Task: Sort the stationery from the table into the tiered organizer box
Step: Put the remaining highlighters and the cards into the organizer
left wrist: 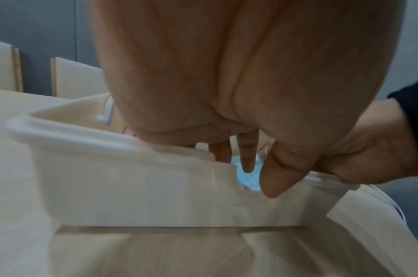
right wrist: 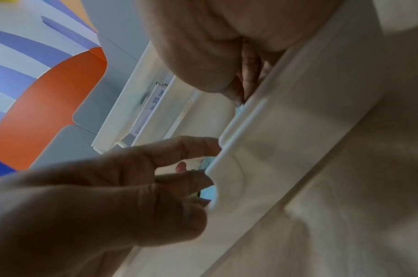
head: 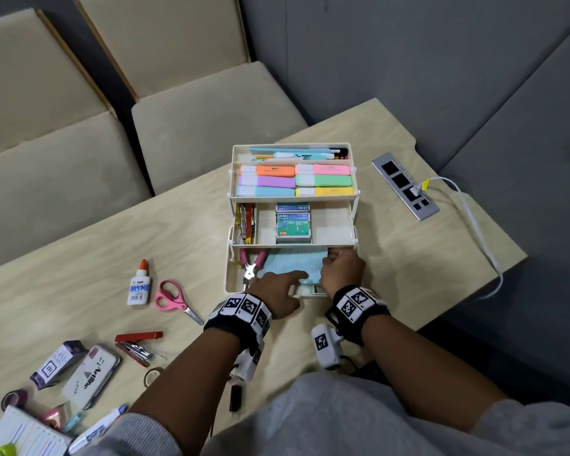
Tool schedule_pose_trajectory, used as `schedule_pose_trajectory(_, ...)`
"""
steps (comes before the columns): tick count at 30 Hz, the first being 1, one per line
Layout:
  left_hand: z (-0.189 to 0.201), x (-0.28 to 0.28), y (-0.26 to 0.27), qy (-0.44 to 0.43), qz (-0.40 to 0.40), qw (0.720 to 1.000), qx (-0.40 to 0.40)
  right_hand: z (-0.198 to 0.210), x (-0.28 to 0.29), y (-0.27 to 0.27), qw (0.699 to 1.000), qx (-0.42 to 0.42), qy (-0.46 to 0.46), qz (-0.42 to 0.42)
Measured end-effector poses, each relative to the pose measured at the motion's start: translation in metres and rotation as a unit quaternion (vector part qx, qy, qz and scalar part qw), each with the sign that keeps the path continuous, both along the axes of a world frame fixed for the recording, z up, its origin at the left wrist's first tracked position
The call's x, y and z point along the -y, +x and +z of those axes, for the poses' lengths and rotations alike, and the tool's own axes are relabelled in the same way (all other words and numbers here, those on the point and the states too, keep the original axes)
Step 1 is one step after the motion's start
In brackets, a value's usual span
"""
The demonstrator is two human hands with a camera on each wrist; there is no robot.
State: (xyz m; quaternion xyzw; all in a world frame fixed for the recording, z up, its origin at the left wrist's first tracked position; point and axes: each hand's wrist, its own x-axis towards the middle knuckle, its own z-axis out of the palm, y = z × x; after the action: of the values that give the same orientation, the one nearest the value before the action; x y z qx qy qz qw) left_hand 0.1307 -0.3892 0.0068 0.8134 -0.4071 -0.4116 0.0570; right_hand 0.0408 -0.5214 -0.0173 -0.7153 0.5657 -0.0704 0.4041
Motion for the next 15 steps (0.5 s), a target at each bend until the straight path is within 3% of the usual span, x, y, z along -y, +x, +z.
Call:
schedule_pose_trajectory(3,0.000,0.002,0.000,0.023,-0.025,0.999,0.012,0.003,-0.001,-0.001,0.999,0.002,-0.010,0.036)
schedule_pose_trajectory(9,-0.003,0.008,-0.005,0.052,-0.077,0.994,0.061,0.002,-0.006,-0.003,0.968,-0.055,-0.081,0.231)
schedule_pose_trajectory(15,-0.012,0.001,-0.007,0.072,-0.101,0.984,0.125,-0.001,-0.007,-0.003,0.944,-0.154,-0.109,0.272)
